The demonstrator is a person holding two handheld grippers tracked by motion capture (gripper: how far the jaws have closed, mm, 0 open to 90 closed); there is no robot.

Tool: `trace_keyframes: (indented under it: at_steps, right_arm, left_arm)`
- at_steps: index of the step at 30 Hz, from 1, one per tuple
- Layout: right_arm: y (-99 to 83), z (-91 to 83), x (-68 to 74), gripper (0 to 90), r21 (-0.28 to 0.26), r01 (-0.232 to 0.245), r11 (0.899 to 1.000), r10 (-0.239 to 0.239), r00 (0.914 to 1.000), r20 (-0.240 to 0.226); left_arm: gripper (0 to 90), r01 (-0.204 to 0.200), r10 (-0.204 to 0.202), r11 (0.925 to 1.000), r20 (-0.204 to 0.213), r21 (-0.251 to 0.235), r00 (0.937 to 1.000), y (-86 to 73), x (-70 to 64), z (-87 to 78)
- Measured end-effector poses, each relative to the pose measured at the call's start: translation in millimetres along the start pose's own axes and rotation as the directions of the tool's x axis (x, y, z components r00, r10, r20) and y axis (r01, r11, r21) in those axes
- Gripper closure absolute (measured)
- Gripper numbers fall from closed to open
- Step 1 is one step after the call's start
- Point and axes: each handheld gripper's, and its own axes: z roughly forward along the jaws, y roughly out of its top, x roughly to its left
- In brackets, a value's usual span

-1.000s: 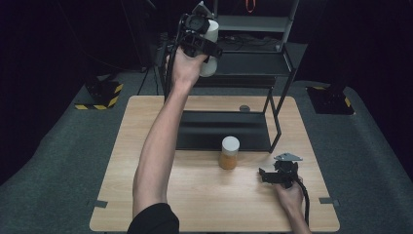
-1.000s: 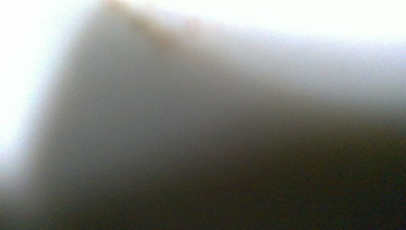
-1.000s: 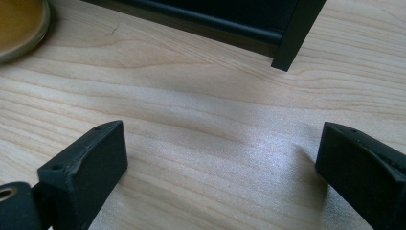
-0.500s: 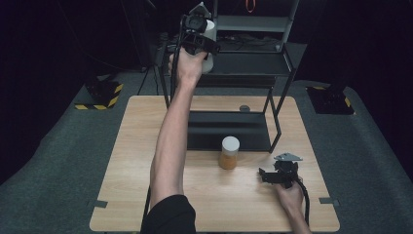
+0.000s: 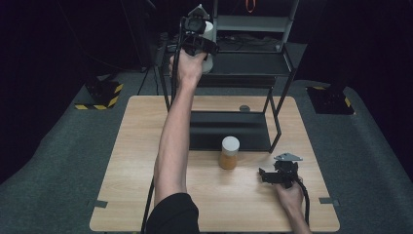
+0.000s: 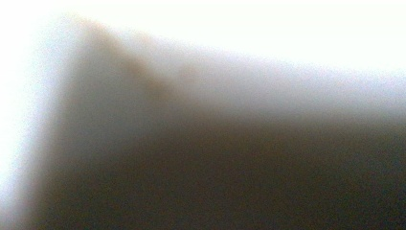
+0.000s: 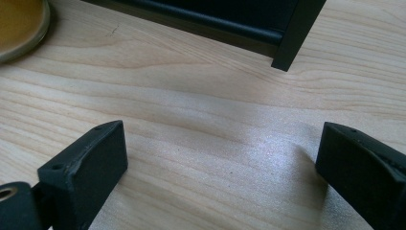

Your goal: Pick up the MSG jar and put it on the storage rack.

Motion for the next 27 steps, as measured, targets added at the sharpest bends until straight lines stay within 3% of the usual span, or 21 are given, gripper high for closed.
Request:
trace_keyframes:
  at_steps: [18,21,24,27]
  right_arm:
    - [-0.1,0.0,0.0,3.1,-0.001,0.001,1.000,-0.001,1.0000,0.000]
    - [-0.1,0.0,0.0,3.2,-0.001,0.001,1.000,-0.001,1.0000,0.000]
    - [-0.2,0.1,0.0,3.1,-0.001,0.001,1.000,-0.001,1.0000,0.000]
    - [-0.1,0.1,0.1,3.1,-0.001,0.001,1.000,-0.001,1.0000,0.000]
  left_arm:
    - [30.0,-0.022,0.023,0.9996,0.012,-0.015,0.9997,-4.6,1.8,0.0]
    - [22.3,-0.026,0.027,0.9995,0.036,-0.018,0.9990,-6.0,5.3,0.1]
    - [9.7,-0.049,0.049,0.9985,0.004,-0.023,0.9988,-10.7,-3.1,-2.3]
    - [5.0,-0.061,0.060,0.9976,-0.012,-0.033,0.9981,-15.4,-7.3,-4.5]
